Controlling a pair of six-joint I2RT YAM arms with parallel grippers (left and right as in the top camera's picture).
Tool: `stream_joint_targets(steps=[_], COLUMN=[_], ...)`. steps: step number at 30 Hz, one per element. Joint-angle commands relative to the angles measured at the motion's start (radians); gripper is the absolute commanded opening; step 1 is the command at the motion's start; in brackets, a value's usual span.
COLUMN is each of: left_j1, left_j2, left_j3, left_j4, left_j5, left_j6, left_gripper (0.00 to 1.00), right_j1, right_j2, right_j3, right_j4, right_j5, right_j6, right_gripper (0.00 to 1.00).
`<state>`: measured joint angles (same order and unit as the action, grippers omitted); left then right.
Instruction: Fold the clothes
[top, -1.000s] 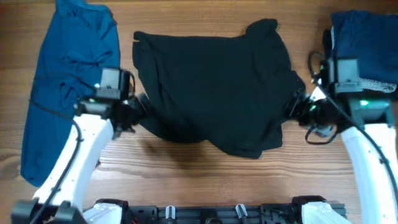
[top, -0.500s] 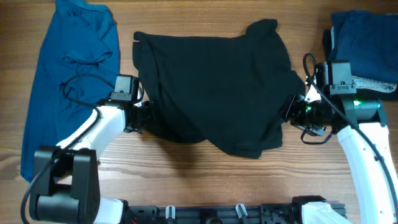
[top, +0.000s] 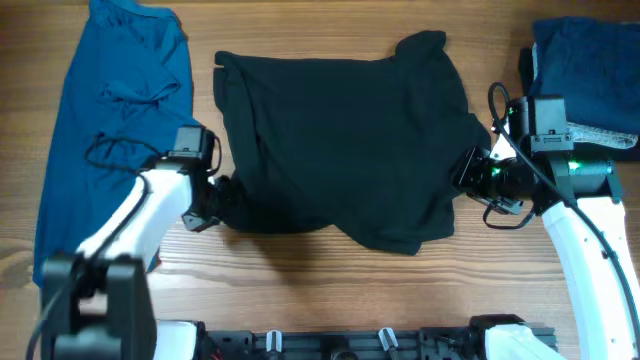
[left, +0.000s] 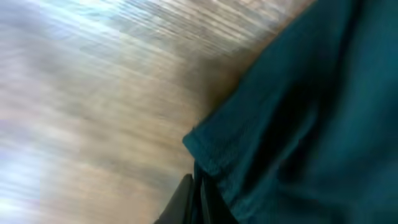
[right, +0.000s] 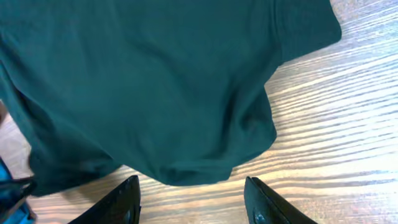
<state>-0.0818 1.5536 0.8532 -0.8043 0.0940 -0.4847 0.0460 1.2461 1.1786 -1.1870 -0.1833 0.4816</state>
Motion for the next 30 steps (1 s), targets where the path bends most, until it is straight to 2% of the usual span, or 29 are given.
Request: stream_joint_targets(steps=[1,2,7,15,18,23,30], left_j1=[0.018,0.026,0.028,0.028,0.028,0.028,0.028], left_j2=[-0.236,-0.328,-0.488,-0.454,-0.445,-0.444,-0.444], left_j3=[0.059,0.059,0.059,0.059,0.059,0.059,0.059], left_j4=[-0.05,-0.061,-0.063,-0.007,0.0,0.004,0.004], left_j5=[-0.047,-0.055,-0.123,-0.166,-0.166,-0.167,-0.167], left_j6=[-0.052,-0.056,-0.082,-0.082,-0.082,-0.082,-0.082], left_gripper=[0.04,0.04,0.04,0.04,0.04,0.04,0.04], right_j1=[0.002,0.002,0.002,0.069,0.092,0.092,0.092], right_j2=[0.0,0.009,0.022,0.022,0.022,0.024,0.042], right_j3=[0.004,0.004,-0.031,-0.245,-0.322,-0.489,-0.613], right_j4=[-0.005,-0.027,-0.089,-0.068,0.008,0.264,0.512], right_j5=[-0.01,-0.01,-0.038,-0.091,-0.093,-0.106,-0.049], right_j6=[-0.007,-0.007,-0.007,0.032,0.097,0.226,0.288], right_gripper=[0.54,0.54,0.53,0.48,0.43,0.43,0.44])
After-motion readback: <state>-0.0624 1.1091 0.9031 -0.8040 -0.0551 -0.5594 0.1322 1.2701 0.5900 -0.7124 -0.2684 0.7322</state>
